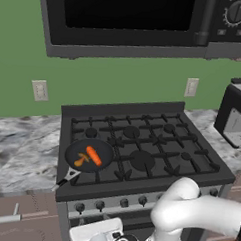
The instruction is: Put the mushroom and carrot in the pan. Then turn on the front left burner and set the heat to medium.
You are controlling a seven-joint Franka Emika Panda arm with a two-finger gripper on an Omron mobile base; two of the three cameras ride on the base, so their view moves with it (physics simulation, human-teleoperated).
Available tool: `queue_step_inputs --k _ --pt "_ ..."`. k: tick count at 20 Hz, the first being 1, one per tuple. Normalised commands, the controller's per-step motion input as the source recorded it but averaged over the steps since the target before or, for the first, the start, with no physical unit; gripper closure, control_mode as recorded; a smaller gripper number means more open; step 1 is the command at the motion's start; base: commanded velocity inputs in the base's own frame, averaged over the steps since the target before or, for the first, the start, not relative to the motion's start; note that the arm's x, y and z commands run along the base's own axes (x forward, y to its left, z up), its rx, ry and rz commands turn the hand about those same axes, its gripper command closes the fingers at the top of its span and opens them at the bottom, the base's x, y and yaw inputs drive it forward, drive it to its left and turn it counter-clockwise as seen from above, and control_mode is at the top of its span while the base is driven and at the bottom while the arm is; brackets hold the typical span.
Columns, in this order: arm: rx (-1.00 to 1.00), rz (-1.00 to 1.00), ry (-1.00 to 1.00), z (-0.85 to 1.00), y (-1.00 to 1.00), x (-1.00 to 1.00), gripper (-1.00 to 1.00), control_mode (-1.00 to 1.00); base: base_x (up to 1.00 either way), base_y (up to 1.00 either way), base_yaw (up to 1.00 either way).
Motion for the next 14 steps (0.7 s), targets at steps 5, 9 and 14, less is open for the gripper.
queue_step_inputs --k 5,9,14 --pt "0.0 0.0 0.0 -0.06 0.11 0.23 -1.0 -1.0 0.0 0.0 0.0" --pt "0.0 0.0 0.0 -0.1 0.12 0.3 -1.0 -1.0 0.0 0.0 0.0" --pt "0.0 0.0 0.0 -0.13 0.03 0.21 -1.0 -1.0 0.0 0.0 0.0"
